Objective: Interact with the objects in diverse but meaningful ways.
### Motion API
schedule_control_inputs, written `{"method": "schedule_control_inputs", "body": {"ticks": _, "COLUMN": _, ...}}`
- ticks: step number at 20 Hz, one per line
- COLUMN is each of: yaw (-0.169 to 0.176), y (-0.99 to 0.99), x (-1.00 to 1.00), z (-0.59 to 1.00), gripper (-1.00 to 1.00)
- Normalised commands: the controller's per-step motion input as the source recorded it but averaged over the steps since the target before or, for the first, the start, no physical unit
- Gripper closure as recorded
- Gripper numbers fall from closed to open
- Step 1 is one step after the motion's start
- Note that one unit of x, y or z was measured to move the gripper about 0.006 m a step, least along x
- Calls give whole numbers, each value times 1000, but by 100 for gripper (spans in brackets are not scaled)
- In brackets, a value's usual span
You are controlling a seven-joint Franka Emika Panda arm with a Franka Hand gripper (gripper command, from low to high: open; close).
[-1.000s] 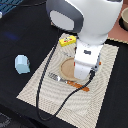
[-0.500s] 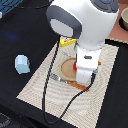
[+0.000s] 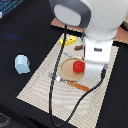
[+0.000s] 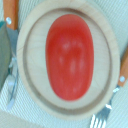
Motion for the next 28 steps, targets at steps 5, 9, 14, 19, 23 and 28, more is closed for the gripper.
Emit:
{"method": "schedule_control_inputs", "body": {"ticks": 5, "yaw": 41, "y": 347, "x": -503, "z": 611, "gripper": -100}}
{"method": "schedule_control_inputs", "body": {"ticks": 9, "yaw": 106, "y": 601, "x": -601, "z": 127, "gripper": -100}}
{"method": "schedule_control_inputs", "body": {"ticks": 14, "yaw": 88, "y": 459, "x": -653, "z": -180, "gripper": -100}}
{"method": "schedule_control_inputs", "body": {"ticks": 19, "yaw": 94, "y": 353, "x": -558, "z": -251, "gripper": -100}}
{"method": "schedule_control_inputs", "body": {"ticks": 23, "yaw": 76, "y": 379, "x": -541, "z": -247, "gripper": -100}}
{"method": "schedule_control_inputs", "body": {"ticks": 28, "yaw": 38, "y": 393, "x": -587, "z": -287, "gripper": -100}}
